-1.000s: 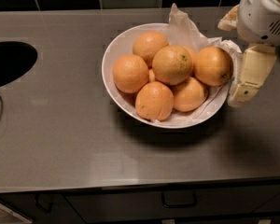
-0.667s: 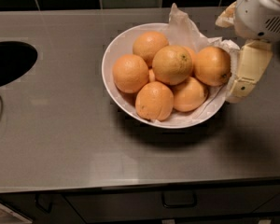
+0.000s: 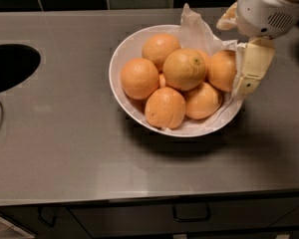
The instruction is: Pick orange from white bowl
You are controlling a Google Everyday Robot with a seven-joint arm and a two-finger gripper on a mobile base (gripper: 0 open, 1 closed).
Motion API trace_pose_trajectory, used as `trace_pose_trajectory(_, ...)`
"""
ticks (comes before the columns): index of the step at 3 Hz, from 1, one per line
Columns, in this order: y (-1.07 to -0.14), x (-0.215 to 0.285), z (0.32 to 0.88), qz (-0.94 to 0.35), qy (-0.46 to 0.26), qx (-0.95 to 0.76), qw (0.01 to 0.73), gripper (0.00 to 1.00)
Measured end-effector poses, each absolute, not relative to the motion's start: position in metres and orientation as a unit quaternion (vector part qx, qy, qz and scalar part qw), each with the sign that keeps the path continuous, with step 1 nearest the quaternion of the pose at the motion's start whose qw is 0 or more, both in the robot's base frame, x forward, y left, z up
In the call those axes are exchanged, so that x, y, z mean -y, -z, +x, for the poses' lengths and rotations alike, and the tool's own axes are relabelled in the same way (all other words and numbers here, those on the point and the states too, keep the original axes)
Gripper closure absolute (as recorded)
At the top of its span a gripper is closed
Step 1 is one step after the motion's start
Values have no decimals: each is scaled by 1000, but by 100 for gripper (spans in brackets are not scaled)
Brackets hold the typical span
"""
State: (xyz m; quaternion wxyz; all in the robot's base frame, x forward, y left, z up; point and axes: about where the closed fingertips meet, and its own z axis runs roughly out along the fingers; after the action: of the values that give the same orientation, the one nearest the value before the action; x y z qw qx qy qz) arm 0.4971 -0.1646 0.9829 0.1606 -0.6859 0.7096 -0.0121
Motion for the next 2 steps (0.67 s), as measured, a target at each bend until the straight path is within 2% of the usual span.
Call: trace_pose_trajectory(2, -970, 164, 507, -691, -4, -708, 147, 5)
